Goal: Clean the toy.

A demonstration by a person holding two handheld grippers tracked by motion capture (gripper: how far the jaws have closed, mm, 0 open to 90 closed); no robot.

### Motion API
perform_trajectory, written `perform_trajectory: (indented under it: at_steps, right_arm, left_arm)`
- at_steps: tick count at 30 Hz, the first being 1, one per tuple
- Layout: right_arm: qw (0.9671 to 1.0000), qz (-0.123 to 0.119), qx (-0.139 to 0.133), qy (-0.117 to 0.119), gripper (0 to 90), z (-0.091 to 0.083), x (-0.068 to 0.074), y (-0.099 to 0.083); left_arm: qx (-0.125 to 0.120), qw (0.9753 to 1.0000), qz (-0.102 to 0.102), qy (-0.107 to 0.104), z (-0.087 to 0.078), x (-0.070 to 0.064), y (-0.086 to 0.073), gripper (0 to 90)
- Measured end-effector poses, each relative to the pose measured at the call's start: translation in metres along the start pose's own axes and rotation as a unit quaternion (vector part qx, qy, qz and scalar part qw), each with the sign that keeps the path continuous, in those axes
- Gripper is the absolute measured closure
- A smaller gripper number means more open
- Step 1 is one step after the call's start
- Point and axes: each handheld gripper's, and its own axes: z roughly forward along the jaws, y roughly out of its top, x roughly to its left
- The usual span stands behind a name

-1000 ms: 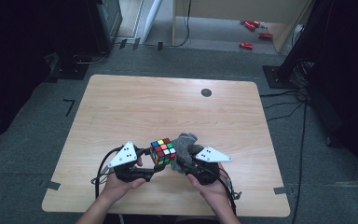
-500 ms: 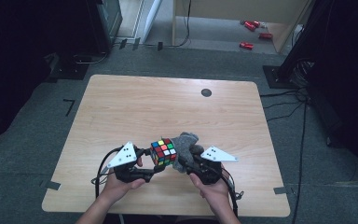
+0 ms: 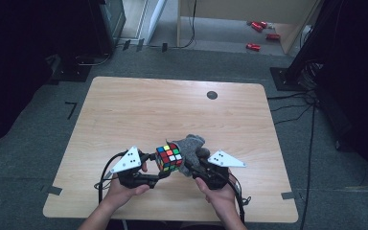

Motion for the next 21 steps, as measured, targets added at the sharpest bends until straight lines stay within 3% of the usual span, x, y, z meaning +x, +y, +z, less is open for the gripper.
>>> perform_trajectory:
  at_steps: [3, 4, 6, 11, 13, 16, 21]
  right_arm:
    - [0.9988, -0.014, 0.043, 0.019, 70.0, 0.009, 0.002, -0.005]
    - [0.9986, -0.024, 0.045, 0.012, 70.1, 0.010, 0.004, -0.005]
    - [0.9988, -0.036, 0.032, -0.003, 70.1, 0.007, 0.005, -0.002]
    - [0.9992, -0.008, -0.035, -0.019, 70.2, -0.009, 0.000, 0.005]
    - [0.9987, -0.011, -0.044, -0.021, 70.2, -0.010, 0.001, 0.005]
    - [0.9995, -0.014, -0.029, -0.008, 70.6, -0.005, 0.002, 0.002]
    - [0.9994, -0.016, 0.021, 0.023, 70.6, 0.005, 0.001, -0.004]
  left_arm:
    - [-0.006, 1.0000, -0.006, 0.000, -0.002, 0.003, 0.001, 35.0]
    - [-0.004, 1.0000, -0.005, 0.001, -0.002, 0.003, 0.001, 35.0]
    - [-0.003, 1.0000, -0.004, -0.001, -0.002, 0.002, 0.000, 35.0]
    - [0.003, 1.0000, -0.001, -0.007, 0.001, 0.001, -0.001, 35.0]
    - [0.004, 1.0000, 0.000, -0.009, 0.003, -0.001, -0.001, 35.0]
    - [0.001, 1.0000, 0.000, -0.008, 0.001, -0.001, 0.000, 35.0]
    - [-0.008, 0.9999, -0.011, -0.004, -0.003, 0.004, 0.000, 35.0]
